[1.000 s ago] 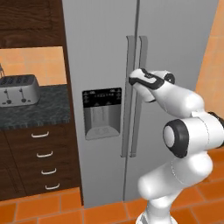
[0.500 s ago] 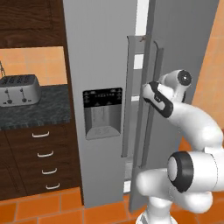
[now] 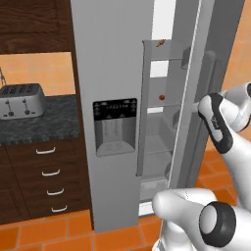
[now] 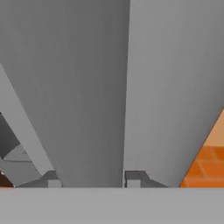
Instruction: Take the strawberry from the fridge and place it on top of the pancake, located on the dining counter.
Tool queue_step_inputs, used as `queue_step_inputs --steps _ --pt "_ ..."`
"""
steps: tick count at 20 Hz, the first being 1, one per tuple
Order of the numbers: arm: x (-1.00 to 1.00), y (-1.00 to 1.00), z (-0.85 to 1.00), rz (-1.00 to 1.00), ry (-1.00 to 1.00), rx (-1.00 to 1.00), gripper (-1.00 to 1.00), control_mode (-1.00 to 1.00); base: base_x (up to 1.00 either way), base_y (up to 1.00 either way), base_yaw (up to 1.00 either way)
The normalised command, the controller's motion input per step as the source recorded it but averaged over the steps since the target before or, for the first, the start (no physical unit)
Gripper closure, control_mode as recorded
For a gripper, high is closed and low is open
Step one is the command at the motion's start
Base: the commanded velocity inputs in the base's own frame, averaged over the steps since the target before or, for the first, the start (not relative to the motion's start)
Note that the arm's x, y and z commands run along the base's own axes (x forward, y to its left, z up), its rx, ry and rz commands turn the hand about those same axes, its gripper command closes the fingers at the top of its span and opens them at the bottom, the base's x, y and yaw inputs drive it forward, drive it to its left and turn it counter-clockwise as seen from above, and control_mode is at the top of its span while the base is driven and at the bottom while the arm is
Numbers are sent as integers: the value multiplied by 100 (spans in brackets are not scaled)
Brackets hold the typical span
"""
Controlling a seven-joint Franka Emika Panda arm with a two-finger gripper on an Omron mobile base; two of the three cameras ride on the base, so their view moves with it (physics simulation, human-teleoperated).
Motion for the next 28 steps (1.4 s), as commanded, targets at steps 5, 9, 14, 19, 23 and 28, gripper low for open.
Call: queue_step_inputs --steps 5,9,14,19,23,28 --pt "-48 -50 3 3 3 4 100 -100 0 0 0" --pt "-47 -31 9 -1 4 0 100 -100 0 0 0" --pt "-47 -15 0 -4 0 0 -100 -100 0 0 0" --pt "-67 -6 1 -3 -4 0 -100 -100 0 0 0" --pt "-39 57 0 -2 10 -18 -100 -100 0 0 0" --pt "0 100 -17 -3 23 -49 -100 -100 0 0 0"
